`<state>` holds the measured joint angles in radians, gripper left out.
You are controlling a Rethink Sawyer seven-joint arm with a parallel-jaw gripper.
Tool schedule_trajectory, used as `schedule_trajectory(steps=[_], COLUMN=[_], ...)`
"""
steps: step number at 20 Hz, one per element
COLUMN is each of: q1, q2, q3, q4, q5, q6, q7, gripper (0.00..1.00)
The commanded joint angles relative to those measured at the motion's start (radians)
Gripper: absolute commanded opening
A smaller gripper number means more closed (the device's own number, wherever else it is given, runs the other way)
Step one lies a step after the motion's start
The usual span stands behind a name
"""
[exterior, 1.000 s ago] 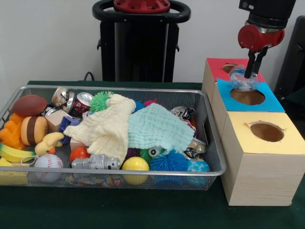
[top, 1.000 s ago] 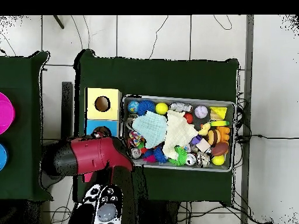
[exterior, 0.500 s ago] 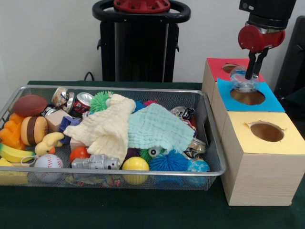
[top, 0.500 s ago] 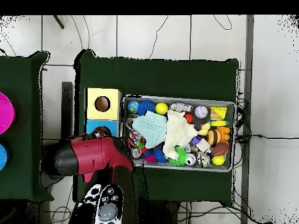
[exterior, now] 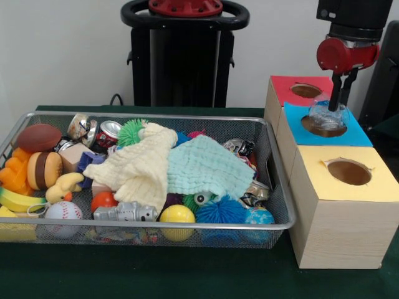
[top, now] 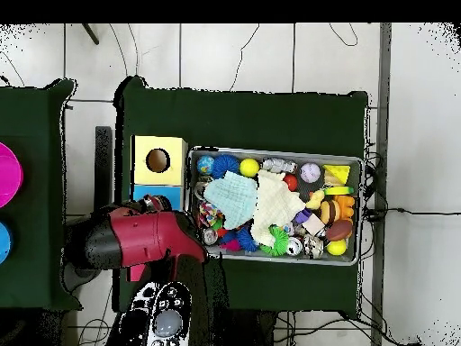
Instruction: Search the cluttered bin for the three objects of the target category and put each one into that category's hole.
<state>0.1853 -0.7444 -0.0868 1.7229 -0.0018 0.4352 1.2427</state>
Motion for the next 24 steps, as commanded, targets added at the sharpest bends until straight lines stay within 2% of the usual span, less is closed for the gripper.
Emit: schedule_trajectory(steps=[1, 23, 24], q1=[-0.005, 0.001, 0.002], q2=[0.038, 0.052, 0.053], q3=[0.041, 0.02, 0.019], q4=[0.06, 0.036, 0.035], q5=[0.051, 0.047, 0.046], q6=[-0.07, -0.025, -0.023], q7=[0.279, 0.259, 0.259], gripper=[0.0, 0.0, 1.0])
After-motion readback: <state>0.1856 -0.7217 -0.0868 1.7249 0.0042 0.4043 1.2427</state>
